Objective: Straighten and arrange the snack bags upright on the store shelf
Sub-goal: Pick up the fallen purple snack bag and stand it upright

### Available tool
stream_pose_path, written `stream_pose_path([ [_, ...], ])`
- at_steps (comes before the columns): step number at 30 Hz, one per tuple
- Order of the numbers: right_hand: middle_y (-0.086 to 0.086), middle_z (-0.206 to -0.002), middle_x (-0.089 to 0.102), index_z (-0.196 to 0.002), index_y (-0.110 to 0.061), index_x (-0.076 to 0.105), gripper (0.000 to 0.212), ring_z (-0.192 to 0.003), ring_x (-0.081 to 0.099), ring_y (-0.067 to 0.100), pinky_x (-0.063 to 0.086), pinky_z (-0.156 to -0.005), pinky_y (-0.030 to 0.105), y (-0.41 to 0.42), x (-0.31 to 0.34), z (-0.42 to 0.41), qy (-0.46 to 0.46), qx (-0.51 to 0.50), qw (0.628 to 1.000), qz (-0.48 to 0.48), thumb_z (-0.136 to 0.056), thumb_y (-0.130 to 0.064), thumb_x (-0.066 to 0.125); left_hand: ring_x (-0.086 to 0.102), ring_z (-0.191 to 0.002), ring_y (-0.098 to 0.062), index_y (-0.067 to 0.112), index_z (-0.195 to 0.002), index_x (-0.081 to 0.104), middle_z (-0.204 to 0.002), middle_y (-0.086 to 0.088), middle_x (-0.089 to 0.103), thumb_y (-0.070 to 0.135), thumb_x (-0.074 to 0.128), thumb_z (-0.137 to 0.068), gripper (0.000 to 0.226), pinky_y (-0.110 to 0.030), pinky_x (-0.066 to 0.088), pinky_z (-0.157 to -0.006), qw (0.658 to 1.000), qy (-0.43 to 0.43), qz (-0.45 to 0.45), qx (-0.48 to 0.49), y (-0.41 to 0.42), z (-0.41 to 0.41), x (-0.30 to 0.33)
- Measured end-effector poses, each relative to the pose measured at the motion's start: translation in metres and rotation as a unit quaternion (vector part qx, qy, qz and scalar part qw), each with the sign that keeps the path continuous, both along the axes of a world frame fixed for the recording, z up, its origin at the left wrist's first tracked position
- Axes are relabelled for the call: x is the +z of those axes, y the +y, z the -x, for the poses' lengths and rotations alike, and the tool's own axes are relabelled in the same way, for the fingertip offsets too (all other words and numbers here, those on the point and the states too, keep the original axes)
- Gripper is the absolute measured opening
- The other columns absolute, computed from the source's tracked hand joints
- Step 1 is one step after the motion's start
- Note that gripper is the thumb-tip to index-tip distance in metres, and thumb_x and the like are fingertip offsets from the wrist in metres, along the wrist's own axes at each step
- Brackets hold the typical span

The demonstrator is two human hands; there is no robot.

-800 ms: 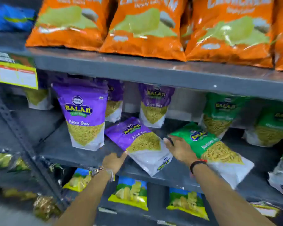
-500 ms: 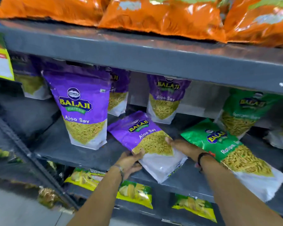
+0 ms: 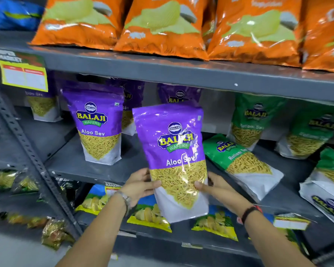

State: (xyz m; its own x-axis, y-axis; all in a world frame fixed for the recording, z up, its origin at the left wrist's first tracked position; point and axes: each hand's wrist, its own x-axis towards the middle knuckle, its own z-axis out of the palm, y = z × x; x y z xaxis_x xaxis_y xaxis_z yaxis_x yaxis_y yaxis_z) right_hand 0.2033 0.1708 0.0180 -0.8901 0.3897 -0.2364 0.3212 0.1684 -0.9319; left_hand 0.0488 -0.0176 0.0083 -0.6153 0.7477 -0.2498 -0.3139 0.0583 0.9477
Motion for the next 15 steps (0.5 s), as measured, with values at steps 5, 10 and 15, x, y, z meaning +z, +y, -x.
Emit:
stream_pose_path([
  [5,-0.010,-0.111,0.065,-0.112,-0.026,0.052,0.085,-0.099,0.062,-0.003,0.049,-0.074,0.010,-0.026,0.018,-0.029,0.125,-0.021,0.992,-0.025,-0.041,-0.065,0.075,0.065,-0.076,-0.010,0.018,-0.088,0.058,-0.091,-0.005,0.061,-0.013,0.056,-0.076,0.033,-0.016,0.058,-0.059,0.997,0.071,-0.031,-0.029,-0.013,-0.010,0.033],
  [10,-0.004,-0.112,0.066,-0.115,-0.018,0.050,0.094,-0.097,0.064,-0.001,0.050,-0.070,0.008,-0.031,0.025,-0.038,0.164,-0.022,0.986,-0.018,-0.038,-0.066,0.076,0.067,-0.062,0.003,0.018,-0.088,0.058,-0.087,-0.003,0.062,-0.013,0.055,-0.077,0.032,-0.012,0.053,-0.052,0.993,0.106,-0.034,-0.040,-0.015,-0.017,0.047],
  [15,0.002,-0.116,0.064,-0.102,-0.030,0.052,0.065,-0.106,0.061,0.011,0.051,-0.087,0.024,-0.028,0.005,-0.028,0.123,-0.044,0.991,-0.030,-0.047,-0.055,0.075,0.069,-0.065,-0.002,0.016,-0.092,0.060,-0.081,0.002,0.070,-0.008,0.067,-0.067,0.036,-0.016,0.056,-0.056,0.993,0.114,-0.023,-0.025,-0.013,-0.012,0.028],
])
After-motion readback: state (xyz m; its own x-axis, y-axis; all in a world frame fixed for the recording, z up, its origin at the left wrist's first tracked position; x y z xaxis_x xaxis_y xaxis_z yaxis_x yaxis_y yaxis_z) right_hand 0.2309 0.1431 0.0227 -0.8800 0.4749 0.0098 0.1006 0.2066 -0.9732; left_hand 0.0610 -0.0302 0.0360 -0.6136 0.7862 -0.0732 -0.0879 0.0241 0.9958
